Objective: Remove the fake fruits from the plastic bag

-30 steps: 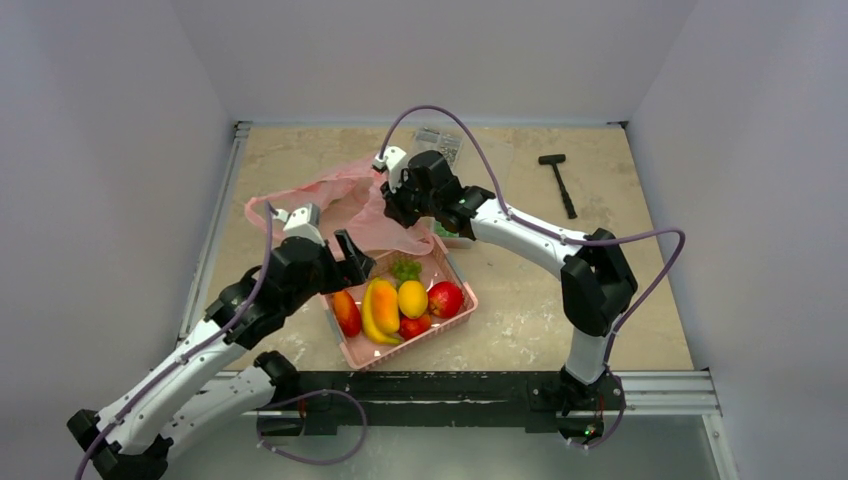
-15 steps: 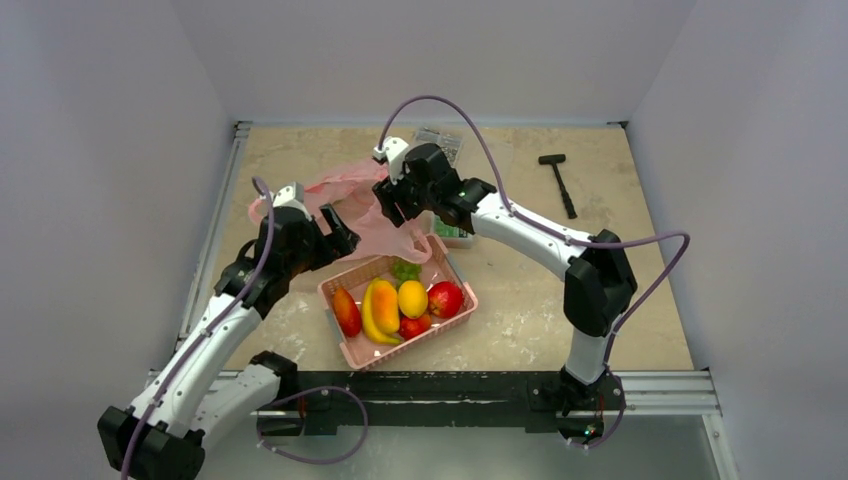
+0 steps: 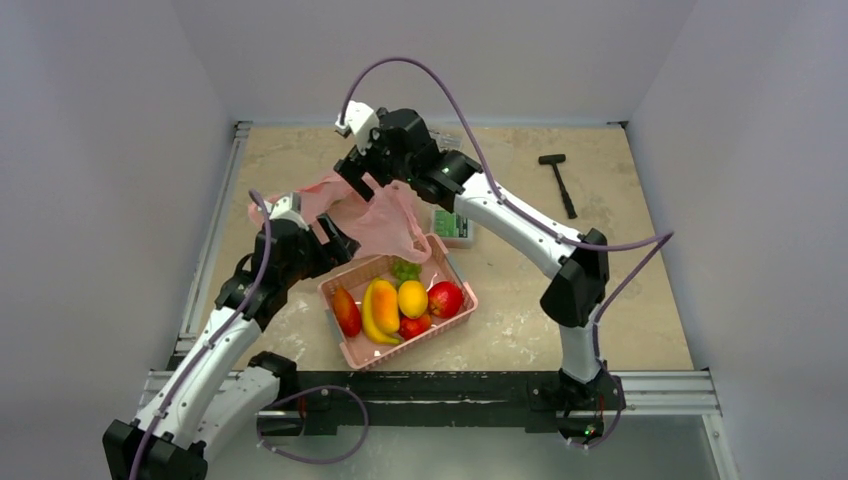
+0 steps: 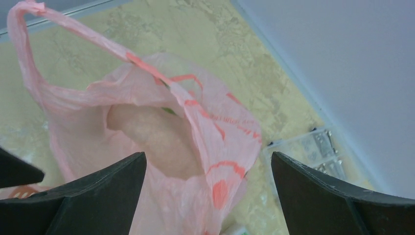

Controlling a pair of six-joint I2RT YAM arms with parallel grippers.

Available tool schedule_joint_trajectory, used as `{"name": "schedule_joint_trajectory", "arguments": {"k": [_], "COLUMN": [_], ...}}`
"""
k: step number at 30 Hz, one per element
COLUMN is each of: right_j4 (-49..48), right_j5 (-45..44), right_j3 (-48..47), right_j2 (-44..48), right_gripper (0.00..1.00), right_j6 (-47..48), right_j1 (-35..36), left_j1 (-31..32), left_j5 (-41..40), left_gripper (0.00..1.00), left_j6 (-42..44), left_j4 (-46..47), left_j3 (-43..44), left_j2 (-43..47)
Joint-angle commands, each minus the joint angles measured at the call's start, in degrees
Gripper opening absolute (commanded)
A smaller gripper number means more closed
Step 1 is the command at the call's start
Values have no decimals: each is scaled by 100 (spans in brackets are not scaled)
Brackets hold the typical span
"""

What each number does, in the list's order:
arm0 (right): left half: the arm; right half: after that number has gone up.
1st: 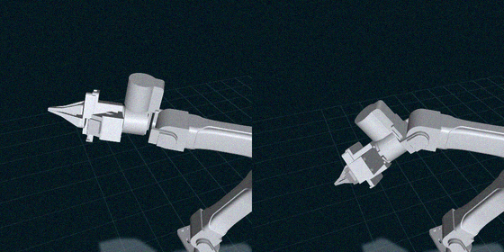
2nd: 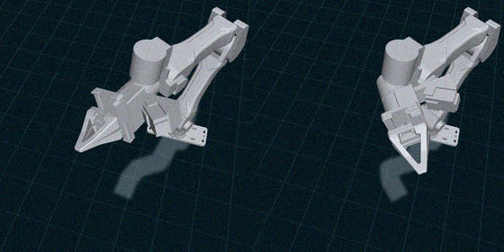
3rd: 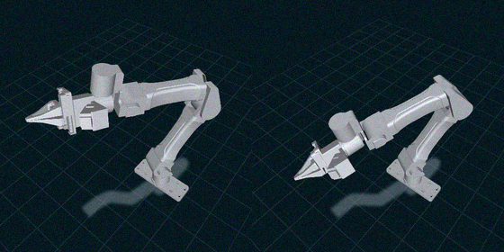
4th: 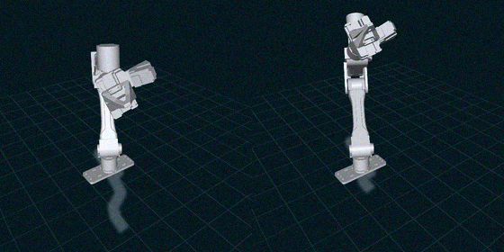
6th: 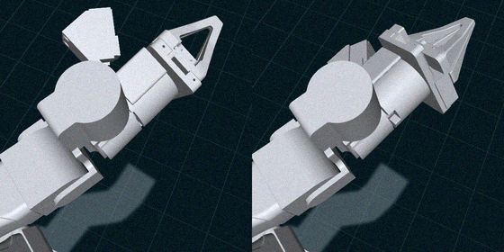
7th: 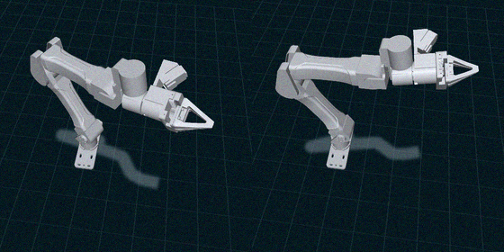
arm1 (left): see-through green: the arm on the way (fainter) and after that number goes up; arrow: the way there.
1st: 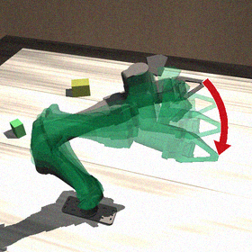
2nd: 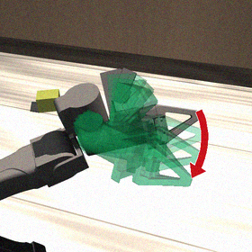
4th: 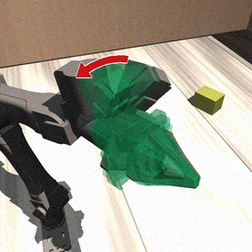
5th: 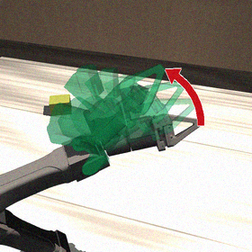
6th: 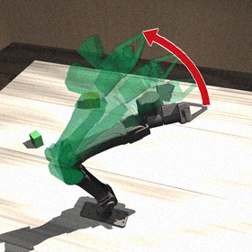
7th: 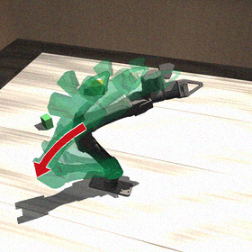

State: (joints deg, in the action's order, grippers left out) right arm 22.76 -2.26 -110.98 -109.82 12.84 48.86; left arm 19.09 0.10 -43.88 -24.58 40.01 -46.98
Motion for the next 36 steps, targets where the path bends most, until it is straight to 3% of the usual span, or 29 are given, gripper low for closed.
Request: {"name": "schedule_joint_trajectory", "arguments": {"k": [1,10,15,21,26,29,33,36], "right_j4": [544,693,672,733,593,430,133,-472], "right_j5": [-53,209,-86,-250,19,128,447,840], "right_j3": [-995,-1532,-1972,-2489,-2482,-2485,-2406,-1822], "right_j2": [-752,-1584,-2274,-2806,-2751,-2624,-2260,-1691], "right_gripper": [99,99,97,64,22,3,0,0], "right_j6": [907,1801,2055,2170,2056,1762,959,450], "right_j1": [104,128,176,203,258,330,361,365], "left_j1": [-55,-55,-55,-59,-55,-58,-55,-55], "left_j5": [129,-302,-350,-210,-168,-205,-233,-152], "left_gripper": [85,86,86,86,86,86,85,85], "left_j6": [97,151,162,35,-181,-277,-395,-491], "left_j4": [-114,-1225,-1659,-2012,-2178,-2172,-1981,-1550], "left_j3": [-229,-302,-154,-76,-156,-92,97,182], "left_j2": [445,1937,2274,2392,2608,2591,2420,2175]}}
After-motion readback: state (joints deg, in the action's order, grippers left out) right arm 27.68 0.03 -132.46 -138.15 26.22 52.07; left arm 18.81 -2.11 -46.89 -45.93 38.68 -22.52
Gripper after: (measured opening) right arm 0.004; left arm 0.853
